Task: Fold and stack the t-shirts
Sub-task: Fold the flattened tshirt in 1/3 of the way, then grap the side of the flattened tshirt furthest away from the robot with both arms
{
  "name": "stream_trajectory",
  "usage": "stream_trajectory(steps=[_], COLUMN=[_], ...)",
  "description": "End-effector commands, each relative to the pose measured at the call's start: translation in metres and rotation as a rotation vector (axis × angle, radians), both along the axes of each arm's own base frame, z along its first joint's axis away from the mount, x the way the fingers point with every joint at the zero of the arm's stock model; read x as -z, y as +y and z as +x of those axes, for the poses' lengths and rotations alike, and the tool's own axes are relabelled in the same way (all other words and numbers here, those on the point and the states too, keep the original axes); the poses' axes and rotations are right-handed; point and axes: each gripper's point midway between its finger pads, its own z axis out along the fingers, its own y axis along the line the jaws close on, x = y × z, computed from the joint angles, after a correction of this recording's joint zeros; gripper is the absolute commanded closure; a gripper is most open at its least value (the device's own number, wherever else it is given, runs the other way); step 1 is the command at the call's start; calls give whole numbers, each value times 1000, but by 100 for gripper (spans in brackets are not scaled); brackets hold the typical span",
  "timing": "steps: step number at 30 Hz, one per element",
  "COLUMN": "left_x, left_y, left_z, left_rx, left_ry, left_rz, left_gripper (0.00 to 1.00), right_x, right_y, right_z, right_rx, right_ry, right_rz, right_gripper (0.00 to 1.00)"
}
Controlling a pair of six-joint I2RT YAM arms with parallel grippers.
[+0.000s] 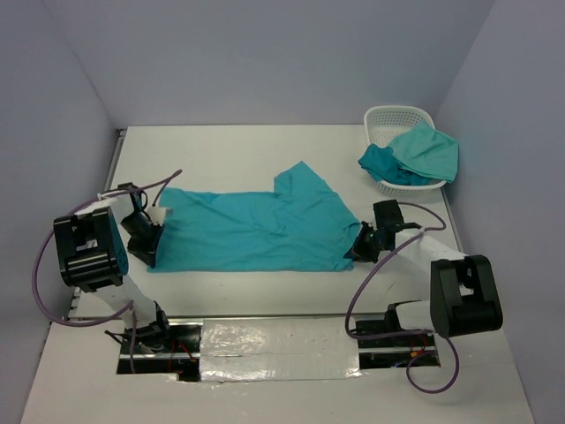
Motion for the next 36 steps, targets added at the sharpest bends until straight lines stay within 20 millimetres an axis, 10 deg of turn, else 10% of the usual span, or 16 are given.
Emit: stream_trajectory(steps=[1,13,14,18,19,23,28,32,33,34,35,36], left_x=[16,-6,-6,-14,-21,-63,-124,-120,-104,-106,-103,-99], left_y=[6,29,29,26,30,47,53,57,58,60,59,59], left_z=[-6,-72,-70,-61,-50,-1,95,148,155,166,176,181], left_rx=[33,114,111,99,98,22,-48,-117,-146,-155,-162,-171], left_ry=[-1,156,153,144,116,-45,-406,-487,-453,-473,-489,-494], left_rz=[24,149,145,116,120,142,107,45,23,14,1,-8], left_gripper=[100,100,95,31,1,1,2,18,30,35,35,34], right_x=[10,-15,-15,-27,-43,-112,-188,-171,-196,-190,-143,-162], right_y=[-16,-17,-17,-26,-28,-25,47,92,102,110,119,128], right_z=[-27,-63,-64,-54,-44,12,90,179,207,223,242,264], right_rx=[49,175,174,183,172,58,-253,-338,-338,-353,-383,-381], right_ry=[67,69,67,37,-12,-271,-416,-436,-501,-492,-406,-445], right_rz=[-79,-42,-46,-96,-117,-196,-290,-302,-297,-300,-324,-320], right_gripper=[100,92,63,40,38,33,34,35,35,36,36,36])
